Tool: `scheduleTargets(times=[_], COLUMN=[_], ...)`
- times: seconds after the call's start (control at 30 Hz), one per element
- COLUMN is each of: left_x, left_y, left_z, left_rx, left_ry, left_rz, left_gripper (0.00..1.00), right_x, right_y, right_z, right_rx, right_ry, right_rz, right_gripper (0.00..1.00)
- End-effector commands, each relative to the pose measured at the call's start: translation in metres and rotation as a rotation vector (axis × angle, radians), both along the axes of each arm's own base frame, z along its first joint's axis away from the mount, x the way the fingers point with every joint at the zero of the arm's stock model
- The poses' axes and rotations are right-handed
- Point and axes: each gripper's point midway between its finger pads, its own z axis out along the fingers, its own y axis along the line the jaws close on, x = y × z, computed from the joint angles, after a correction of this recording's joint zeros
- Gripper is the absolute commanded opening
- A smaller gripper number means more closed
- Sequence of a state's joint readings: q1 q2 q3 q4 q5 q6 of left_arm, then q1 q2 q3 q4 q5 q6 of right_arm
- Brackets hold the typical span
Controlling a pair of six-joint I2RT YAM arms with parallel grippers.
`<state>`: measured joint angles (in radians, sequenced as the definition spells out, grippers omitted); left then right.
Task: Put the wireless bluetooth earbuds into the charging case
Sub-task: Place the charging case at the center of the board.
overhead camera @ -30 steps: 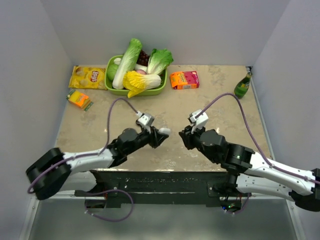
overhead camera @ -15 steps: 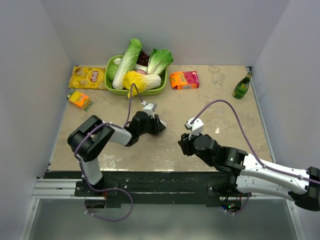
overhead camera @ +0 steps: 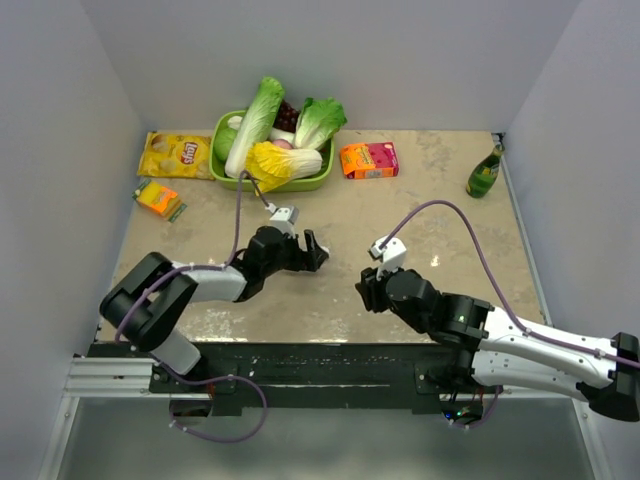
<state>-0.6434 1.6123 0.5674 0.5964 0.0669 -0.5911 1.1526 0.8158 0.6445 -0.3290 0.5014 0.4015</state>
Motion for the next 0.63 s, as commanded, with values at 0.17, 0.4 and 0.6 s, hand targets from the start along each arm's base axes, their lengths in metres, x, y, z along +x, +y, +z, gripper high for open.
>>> scheduleTargets(times=[0.17, 0.4, 0.6], left_x=[-0.001, -0.015, -0.035], left_y=[0.070, 0.111, 0.105], left_z=[0.069, 0.060, 0.064], left_rx=[-0.015, -0.063, -0.058], left_ry=[-0.028, 0.085, -0.036], left_rz=[0.381, 0.646, 0.460], left_gripper=[1.00, 1.00, 1.00], right_x=[0.010, 0.017, 0.014], right_y=[-0.004, 0.001, 0.011], right_z=[0.021, 0.027, 0.027], right_rx=[0.115, 0.133, 0.165], right_ry=[-0.059, -0.115, -0.077], right_rz=[-0.081, -0.079, -0.066], right_gripper=[0.45, 0.59, 0.98])
